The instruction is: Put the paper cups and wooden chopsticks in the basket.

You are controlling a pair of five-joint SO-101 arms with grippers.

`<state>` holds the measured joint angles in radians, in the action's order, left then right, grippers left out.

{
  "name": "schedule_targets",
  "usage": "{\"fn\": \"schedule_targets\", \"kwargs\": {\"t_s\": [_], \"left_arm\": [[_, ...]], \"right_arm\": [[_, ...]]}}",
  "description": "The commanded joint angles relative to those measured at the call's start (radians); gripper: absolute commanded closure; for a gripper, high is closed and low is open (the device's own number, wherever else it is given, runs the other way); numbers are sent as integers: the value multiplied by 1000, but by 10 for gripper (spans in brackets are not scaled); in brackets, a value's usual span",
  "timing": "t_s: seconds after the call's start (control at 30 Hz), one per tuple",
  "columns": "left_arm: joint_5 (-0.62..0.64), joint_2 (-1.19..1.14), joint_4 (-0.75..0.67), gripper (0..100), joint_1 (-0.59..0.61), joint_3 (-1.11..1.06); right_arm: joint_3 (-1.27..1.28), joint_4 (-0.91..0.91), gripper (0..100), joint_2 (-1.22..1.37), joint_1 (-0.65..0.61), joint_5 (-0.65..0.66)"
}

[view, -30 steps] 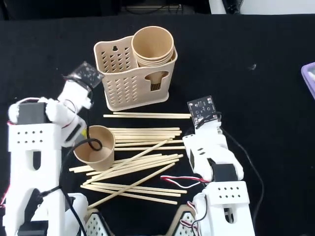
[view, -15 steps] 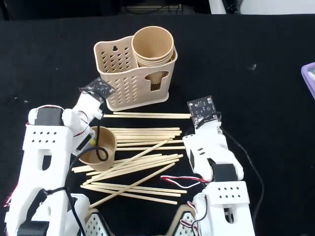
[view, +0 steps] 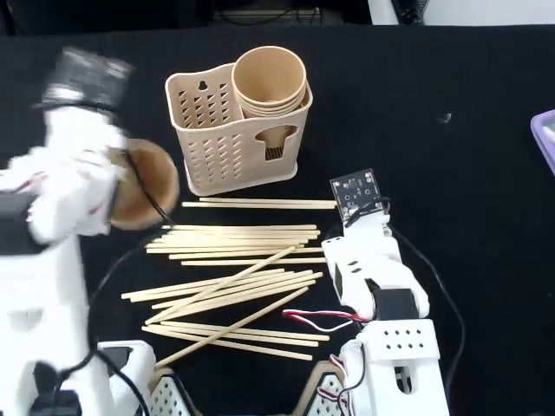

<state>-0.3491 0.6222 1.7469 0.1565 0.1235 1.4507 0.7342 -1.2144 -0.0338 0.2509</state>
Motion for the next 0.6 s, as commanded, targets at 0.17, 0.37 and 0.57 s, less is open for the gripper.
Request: {"fn": "schedule_targets", "kwargs": {"t_s": [0.17,0.37,0.57], "left_arm": [[529,15,-301,970,-1,430],[595,-80,-624,970,-240,246],[595,-180,-706,970,-381,154]], "right_arm": [[-2,-28,821,-24,8,2],[-1,-28,821,-24,9,-2],[-1,-28,821,-24,9,0]]}}
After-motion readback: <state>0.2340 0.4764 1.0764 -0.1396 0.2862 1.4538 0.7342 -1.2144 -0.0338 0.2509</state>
